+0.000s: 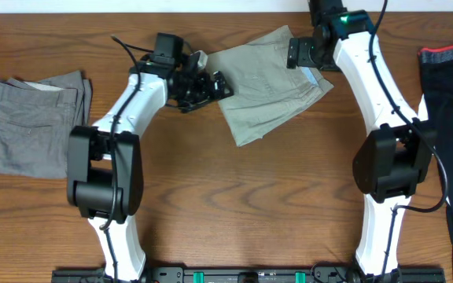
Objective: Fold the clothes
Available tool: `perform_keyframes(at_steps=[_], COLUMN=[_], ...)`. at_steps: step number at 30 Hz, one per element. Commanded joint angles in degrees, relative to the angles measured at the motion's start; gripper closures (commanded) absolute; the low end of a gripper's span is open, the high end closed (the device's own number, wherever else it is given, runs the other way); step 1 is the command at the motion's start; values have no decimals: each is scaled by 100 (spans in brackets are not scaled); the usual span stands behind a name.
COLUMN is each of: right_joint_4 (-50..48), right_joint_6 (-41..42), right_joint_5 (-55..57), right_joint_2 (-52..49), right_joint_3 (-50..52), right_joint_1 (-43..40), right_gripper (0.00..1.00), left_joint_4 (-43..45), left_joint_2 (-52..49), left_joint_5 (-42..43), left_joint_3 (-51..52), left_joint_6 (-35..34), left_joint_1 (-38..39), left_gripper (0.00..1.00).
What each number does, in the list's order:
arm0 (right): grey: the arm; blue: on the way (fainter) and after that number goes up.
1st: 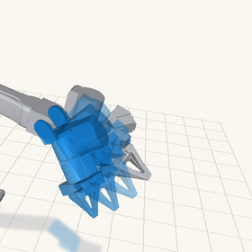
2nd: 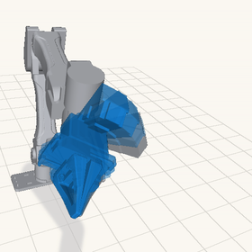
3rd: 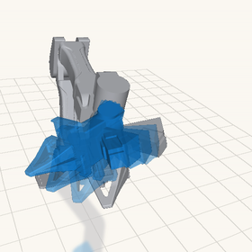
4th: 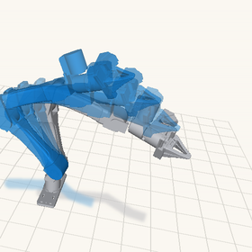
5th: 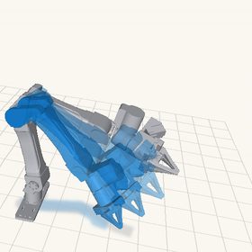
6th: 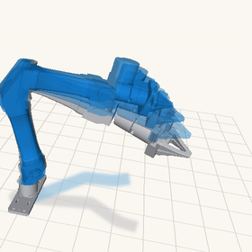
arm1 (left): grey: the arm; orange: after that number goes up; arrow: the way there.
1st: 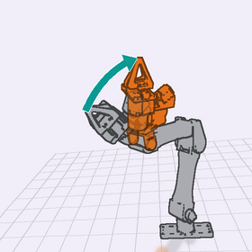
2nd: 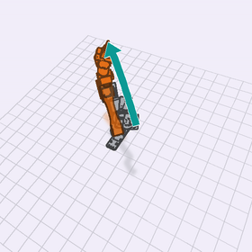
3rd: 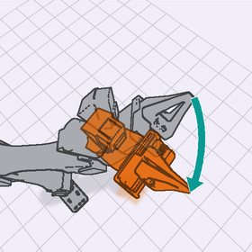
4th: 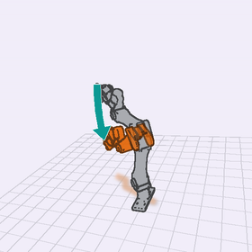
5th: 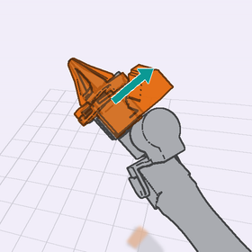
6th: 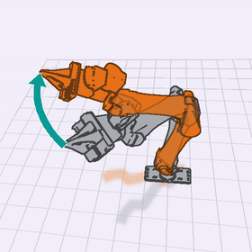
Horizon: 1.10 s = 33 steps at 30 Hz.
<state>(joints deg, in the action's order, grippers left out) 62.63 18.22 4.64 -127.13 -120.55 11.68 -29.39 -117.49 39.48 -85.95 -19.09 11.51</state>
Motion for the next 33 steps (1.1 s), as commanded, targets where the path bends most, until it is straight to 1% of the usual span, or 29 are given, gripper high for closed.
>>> perform_keyframes(at_steps=[1, 7, 14, 21, 23, 25, 26, 28, 29, 30, 32, 33], right_joint_4=[50, 138, 131, 142, 146, 155, 164, 177, 192, 205, 238, 258], right_joint_6=[-72, -229, -243, -243, -243, -243, -243, -245, -243, -247, -247, -247], right_joint_5=[-409, -404, -404, -407, -407, -407, -407, -407, -404, -402, -400, -380], right_joint_2=[15, 15, 15, 15, 15, 15, 15, 15, 15, 15, 15, 15], right_joint_3=[-98, -98, -98, -98, -98, -98, -98, -98, -98, -98, -94, -94], right_joint_1=[-105, -129, -127, -127, -127, -127, -127, -127, -127, -129, -127, -129], right_gripper=[1, 1, 1, 1, 1, 1, 1, 1, 1, 1, 1, 1], left_joint_4=[175, 553, 874, 1469, 1565, 1665, 1735, 1873, 1902, 1915, 1947, 1947], left_joint_2=[-350, -723, -920, -1086, -1102, -1102, -1102, -1102, -1102, -1099, -1099, -1099], left_joint_5=[125, 37, -26, -26, -35, -155, -162, -192, -249, -297, -310, -310], left_joint_3=[-17, -17, -17, -17, -17, -17, -17, -17, -17, -20, -20, -20], left_joint_6=[-754, -1169, -1416, -1425, -1423, -1421, -1419, -1419, -1416, -1394, -1255, -1113], left_joint_1=[155, 203, 203, 271, 299, 332, 337, 337, 337, 337, 332, 330], left_gripper=[2, 2, 2, 2, 0, 8, 14, 34, 49, 58, 67, 77])
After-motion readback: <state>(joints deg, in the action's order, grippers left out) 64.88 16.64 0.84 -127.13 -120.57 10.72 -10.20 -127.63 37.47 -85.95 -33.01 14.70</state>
